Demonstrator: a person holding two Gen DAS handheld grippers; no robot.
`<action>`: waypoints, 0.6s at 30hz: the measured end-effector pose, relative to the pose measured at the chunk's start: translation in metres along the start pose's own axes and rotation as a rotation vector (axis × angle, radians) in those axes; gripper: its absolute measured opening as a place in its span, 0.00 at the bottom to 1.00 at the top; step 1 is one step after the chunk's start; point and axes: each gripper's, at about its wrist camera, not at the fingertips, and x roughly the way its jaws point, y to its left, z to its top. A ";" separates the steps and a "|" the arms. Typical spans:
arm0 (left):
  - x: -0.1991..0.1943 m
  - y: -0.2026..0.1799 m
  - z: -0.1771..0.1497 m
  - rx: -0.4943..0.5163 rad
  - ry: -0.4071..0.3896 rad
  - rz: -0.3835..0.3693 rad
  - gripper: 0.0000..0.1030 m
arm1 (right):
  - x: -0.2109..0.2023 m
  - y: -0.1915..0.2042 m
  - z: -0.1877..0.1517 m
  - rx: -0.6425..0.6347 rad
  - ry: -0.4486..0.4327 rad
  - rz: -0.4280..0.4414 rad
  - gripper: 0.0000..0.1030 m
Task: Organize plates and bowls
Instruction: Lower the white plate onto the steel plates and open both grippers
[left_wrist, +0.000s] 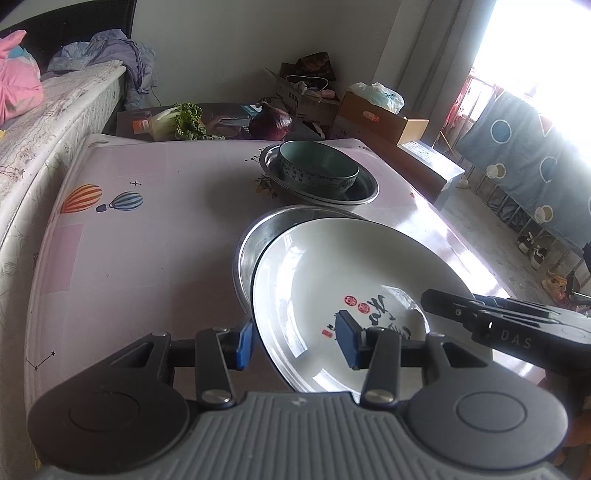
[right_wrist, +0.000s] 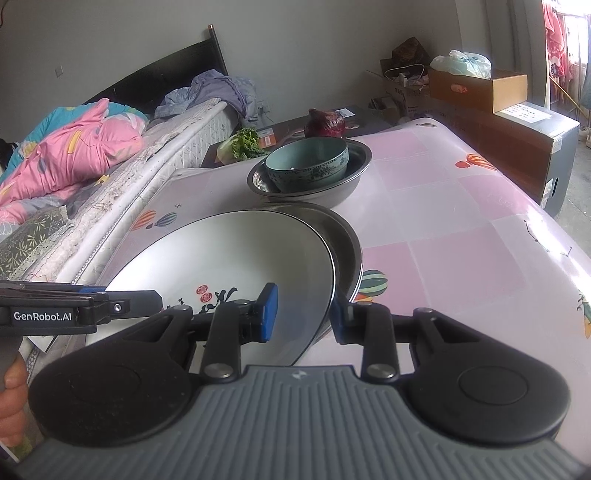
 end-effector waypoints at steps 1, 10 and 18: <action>0.002 0.001 0.002 -0.003 0.005 -0.001 0.45 | 0.004 -0.001 0.002 0.001 0.009 -0.004 0.28; 0.022 0.009 0.012 -0.025 0.049 -0.003 0.44 | 0.025 -0.007 0.014 0.005 0.041 -0.045 0.28; 0.026 0.018 0.016 -0.049 0.048 -0.021 0.45 | 0.027 0.004 0.025 -0.074 -0.001 -0.056 0.28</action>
